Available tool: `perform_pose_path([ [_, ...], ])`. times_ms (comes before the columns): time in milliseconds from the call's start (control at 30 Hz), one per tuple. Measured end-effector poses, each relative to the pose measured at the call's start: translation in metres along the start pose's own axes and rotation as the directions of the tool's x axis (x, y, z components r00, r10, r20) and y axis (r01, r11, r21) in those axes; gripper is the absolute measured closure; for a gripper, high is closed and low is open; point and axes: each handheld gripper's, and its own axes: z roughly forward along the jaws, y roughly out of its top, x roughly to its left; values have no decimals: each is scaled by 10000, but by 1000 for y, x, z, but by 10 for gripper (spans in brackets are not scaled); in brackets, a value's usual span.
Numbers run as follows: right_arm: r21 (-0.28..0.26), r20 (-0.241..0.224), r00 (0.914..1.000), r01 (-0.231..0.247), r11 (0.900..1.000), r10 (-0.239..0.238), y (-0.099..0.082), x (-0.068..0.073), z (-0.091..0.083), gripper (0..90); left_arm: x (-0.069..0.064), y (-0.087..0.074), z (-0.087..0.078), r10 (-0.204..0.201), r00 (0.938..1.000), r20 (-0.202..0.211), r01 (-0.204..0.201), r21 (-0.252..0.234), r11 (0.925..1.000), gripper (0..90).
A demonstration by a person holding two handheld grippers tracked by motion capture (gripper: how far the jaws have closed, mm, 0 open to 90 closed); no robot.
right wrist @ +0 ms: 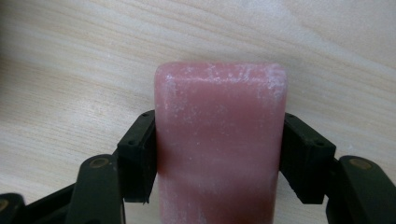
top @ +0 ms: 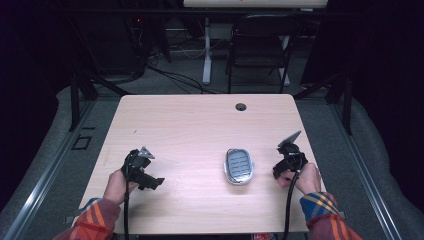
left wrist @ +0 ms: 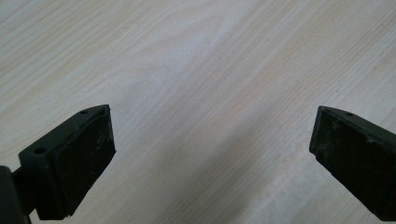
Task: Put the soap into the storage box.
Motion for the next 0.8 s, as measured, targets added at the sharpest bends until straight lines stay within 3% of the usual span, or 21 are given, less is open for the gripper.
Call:
perform_pose_path([
  [133, 324, -90, 9999, 126, 9994, -123, 1, -3, -2, 365, 0, 0, 0, 10, 10000, -3, -10, 1, 10000, 2],
  [233, 91, -136, 9999, -52, 9999, 53, 0, -3, -3, 365, 0, 0, 0, 17, 10000, -31, -16, 20, 10000, 2],
  [300, 502, -17, 9994, 359, 9981, -358, 1, -5, -7, 365, 0, 0, 0, 25, 10000, -30, -25, 24, 10000, 2],
  [333, 329, -119, 9998, 187, 9993, -183, 0, -4, -7, 365, 0, 0, 0, 32, 10000, -34, -32, 28, 10000, 2],
  [533, -9, -238, 9995, 214, 9998, -214, 2, -2, -19, 365, -1, 0, 1, 31, 10000, -89, -31, 42, 10000, 2],
  [800, -207, -346, 9981, 509, 9985, -516, 7, 2, -29, 365, -2, 4, 5, 175, 9998, 103, -177, 146, 9997, 2],
])
